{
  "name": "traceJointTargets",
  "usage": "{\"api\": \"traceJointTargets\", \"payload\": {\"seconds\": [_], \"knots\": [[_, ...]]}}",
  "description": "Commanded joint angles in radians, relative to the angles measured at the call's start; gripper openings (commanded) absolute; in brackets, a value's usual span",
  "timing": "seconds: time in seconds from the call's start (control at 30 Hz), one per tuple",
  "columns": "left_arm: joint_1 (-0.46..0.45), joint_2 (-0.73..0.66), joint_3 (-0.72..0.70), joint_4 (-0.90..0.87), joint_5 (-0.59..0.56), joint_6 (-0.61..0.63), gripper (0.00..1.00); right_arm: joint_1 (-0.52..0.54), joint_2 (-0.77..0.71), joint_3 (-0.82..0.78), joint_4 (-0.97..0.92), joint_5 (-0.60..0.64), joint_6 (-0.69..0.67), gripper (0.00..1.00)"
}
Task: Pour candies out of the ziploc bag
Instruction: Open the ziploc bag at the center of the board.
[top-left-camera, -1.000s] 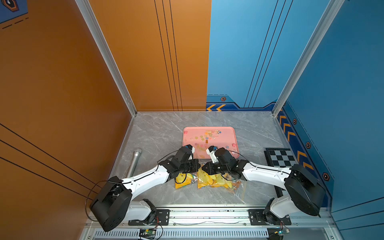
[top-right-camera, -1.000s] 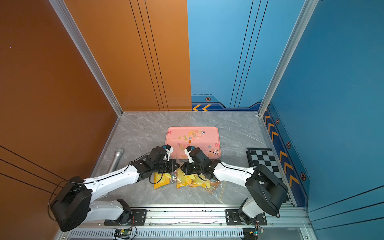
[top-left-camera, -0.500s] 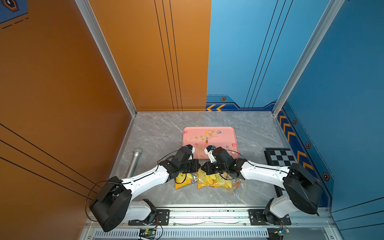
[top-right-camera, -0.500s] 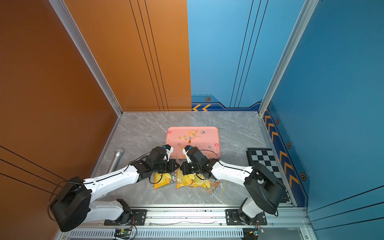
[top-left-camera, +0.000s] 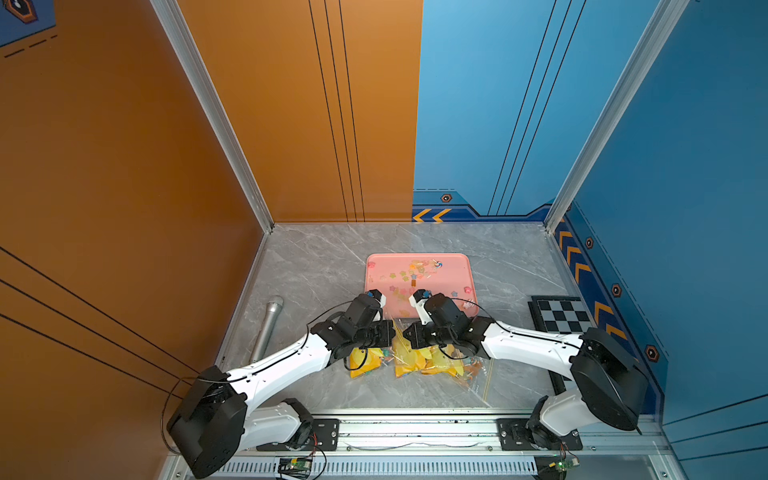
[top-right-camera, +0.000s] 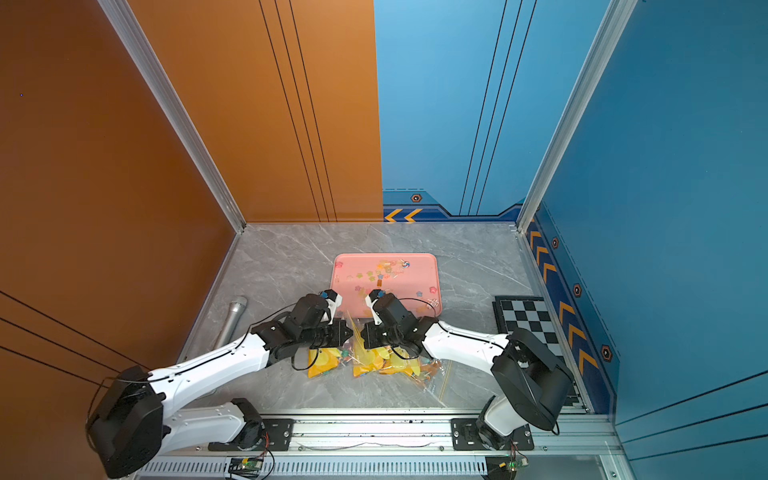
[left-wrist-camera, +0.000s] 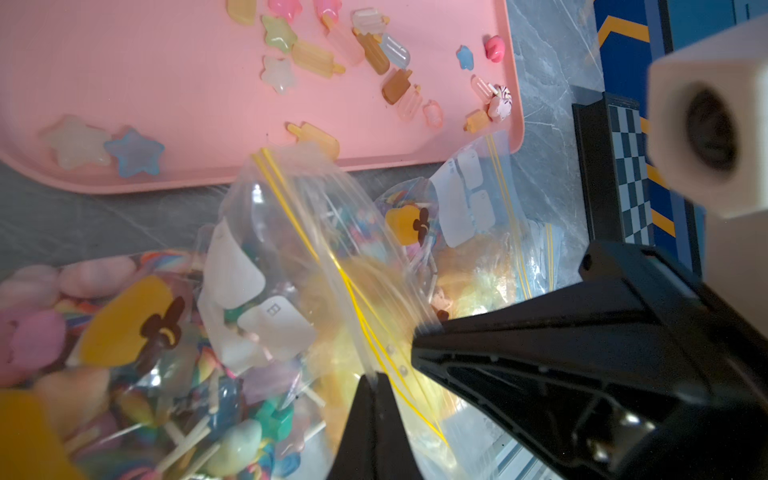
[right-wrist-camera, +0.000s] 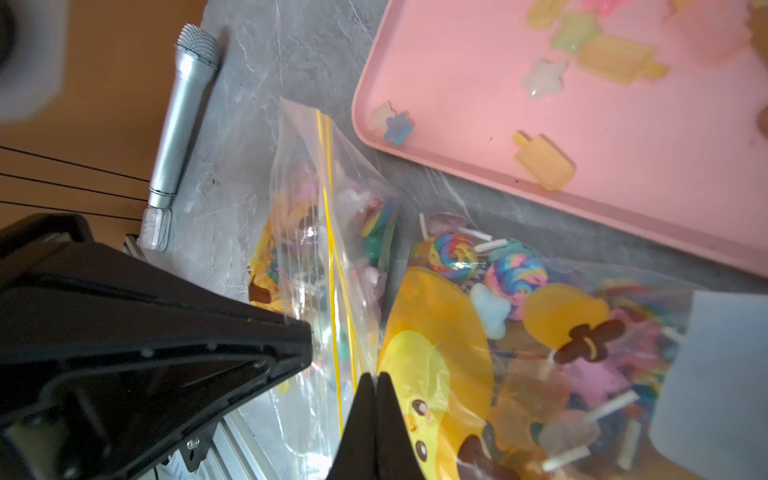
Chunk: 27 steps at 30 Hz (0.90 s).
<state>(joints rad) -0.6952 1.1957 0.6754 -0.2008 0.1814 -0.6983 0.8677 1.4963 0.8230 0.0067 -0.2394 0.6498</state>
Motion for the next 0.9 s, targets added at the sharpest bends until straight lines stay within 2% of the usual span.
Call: {"api": "traceJointTargets", "payload": {"seconds": [0.0,0.43,0.53,0.67,0.7,0.77,0.87], "knots": [[-0.001,-0.054,0.041,-0.123,-0.066,0.051,0.00,-0.025,-0.056,-0.027,-0.069,0.101,-0.014,0.00],[0.026,-0.199,0.078,-0.294,-0.134,0.103,0.00,-0.039,-0.136,-0.054,-0.107,0.149,-0.015,0.00],[0.029,-0.206,0.077,-0.281,-0.116,0.089,0.00,-0.035,-0.141,-0.059,-0.082,0.112,-0.015,0.00],[0.006,-0.187,0.068,-0.175,-0.063,0.051,0.00,-0.007,-0.143,-0.071,0.003,0.057,-0.012,0.00],[-0.003,-0.179,0.064,-0.143,-0.061,0.043,0.02,0.006,-0.139,-0.071,0.022,0.045,-0.017,0.00],[-0.018,-0.166,0.057,-0.090,-0.061,0.025,0.34,0.031,-0.132,-0.065,0.046,0.024,-0.028,0.00],[-0.028,-0.141,0.050,-0.012,-0.059,0.000,0.47,0.056,-0.114,-0.049,0.047,0.018,-0.037,0.00]]}}
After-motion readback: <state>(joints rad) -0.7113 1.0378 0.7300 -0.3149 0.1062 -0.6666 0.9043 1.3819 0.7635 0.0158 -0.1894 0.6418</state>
